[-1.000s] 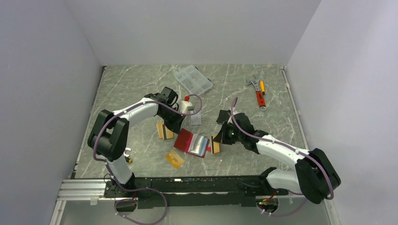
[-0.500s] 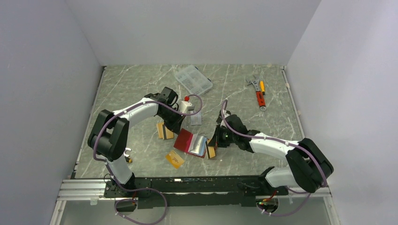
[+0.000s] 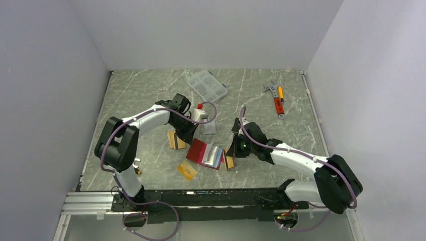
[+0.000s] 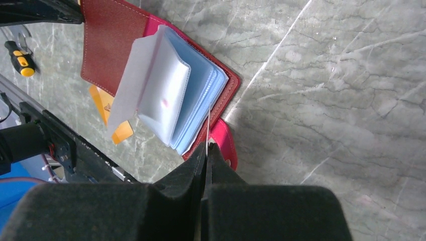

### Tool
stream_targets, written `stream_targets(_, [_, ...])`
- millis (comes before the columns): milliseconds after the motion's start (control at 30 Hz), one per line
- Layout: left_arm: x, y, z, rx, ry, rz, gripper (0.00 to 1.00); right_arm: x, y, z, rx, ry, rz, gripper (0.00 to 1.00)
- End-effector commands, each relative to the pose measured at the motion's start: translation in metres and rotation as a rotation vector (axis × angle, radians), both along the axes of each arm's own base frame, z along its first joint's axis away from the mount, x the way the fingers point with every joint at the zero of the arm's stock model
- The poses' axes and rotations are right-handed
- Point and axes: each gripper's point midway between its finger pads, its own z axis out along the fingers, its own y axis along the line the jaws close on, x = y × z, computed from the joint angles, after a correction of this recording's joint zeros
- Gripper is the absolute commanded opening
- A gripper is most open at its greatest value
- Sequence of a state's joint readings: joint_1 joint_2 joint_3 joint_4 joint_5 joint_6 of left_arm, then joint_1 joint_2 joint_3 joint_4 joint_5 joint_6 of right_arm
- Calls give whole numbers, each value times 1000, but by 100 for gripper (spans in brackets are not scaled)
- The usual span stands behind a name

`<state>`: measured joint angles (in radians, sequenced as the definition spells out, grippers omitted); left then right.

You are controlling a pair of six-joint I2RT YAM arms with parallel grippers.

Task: Put the credit cards into the card holder

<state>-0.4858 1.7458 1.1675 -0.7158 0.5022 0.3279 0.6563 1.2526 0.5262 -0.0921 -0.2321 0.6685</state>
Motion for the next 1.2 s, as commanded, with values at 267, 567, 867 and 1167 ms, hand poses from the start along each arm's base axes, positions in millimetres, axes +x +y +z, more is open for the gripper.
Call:
stream_targets(267, [6, -9, 14, -46, -27, -25, 0, 14, 23, 20, 70, -52, 32, 0])
stream_targets(567, [6, -11, 15, -55, -17, -24, 1, 13, 43, 13, 96, -39, 73, 0])
stream_targets(867, [6, -14, 17, -70, -13, -24, 2, 5, 50, 10, 85, -33, 100, 0])
stream_targets(1167, [-1, -24, 30, -177, 53, -28, 16, 4, 79, 32, 156, -86, 179, 0])
